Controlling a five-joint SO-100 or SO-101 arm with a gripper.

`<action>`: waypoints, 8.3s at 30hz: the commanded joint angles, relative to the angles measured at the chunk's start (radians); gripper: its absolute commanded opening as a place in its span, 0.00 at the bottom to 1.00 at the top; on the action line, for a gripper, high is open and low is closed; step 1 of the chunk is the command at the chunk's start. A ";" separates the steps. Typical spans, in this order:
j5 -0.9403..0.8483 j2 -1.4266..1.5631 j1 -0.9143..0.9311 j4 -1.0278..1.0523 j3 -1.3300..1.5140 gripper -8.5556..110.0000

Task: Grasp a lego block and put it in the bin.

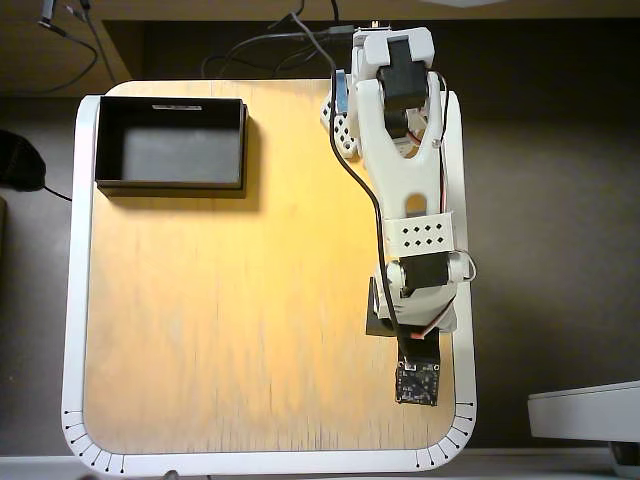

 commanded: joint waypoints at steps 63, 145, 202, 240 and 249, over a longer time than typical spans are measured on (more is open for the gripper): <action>0.074 0.057 0.202 -0.167 -0.135 0.07; 0.666 0.413 1.635 -0.015 0.126 0.07; 0.190 1.338 0.247 -0.074 0.328 0.07; 0.156 1.815 0.092 0.232 1.414 0.07; 0.135 1.815 0.152 0.233 1.416 0.07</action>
